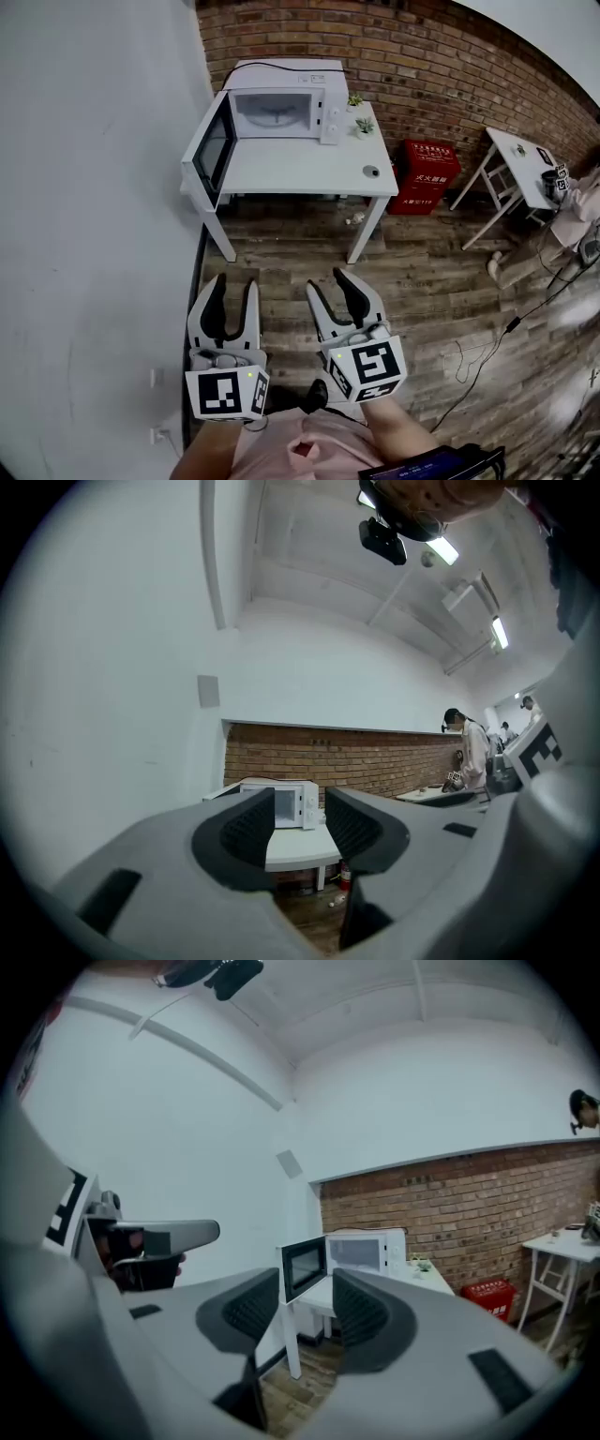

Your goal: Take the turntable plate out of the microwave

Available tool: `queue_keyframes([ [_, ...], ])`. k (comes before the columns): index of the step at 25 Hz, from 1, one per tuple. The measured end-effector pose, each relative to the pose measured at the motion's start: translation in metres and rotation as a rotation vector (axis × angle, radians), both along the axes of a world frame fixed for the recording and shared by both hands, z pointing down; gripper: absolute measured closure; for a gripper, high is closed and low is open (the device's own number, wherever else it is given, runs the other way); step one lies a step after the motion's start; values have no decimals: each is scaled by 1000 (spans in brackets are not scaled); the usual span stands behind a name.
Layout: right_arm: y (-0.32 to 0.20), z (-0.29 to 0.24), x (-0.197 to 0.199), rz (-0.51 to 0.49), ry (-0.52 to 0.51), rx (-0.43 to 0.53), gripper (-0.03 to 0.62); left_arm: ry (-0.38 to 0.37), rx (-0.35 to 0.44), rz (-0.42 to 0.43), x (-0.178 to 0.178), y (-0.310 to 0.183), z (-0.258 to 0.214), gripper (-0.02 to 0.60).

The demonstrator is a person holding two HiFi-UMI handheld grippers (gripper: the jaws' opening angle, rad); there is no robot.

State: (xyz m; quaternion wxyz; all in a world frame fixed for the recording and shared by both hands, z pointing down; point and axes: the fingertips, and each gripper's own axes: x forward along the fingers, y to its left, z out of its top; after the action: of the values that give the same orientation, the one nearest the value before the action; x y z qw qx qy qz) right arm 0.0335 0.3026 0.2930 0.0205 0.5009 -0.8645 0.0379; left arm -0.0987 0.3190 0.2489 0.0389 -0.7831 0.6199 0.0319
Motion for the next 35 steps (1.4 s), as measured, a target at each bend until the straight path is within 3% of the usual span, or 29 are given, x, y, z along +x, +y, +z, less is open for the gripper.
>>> queue_keyframes([
  [21,-22,25,40,-26,7,-42,427,6,-46,-34,39,-15,28,416],
  [27,-68,40,36,-22,15,-73,427,14,-69,-31,34,-61,42,416],
  [35,-169,53,7,-3,25,-106,427,20,-77,12,11,-168,51,416],
])
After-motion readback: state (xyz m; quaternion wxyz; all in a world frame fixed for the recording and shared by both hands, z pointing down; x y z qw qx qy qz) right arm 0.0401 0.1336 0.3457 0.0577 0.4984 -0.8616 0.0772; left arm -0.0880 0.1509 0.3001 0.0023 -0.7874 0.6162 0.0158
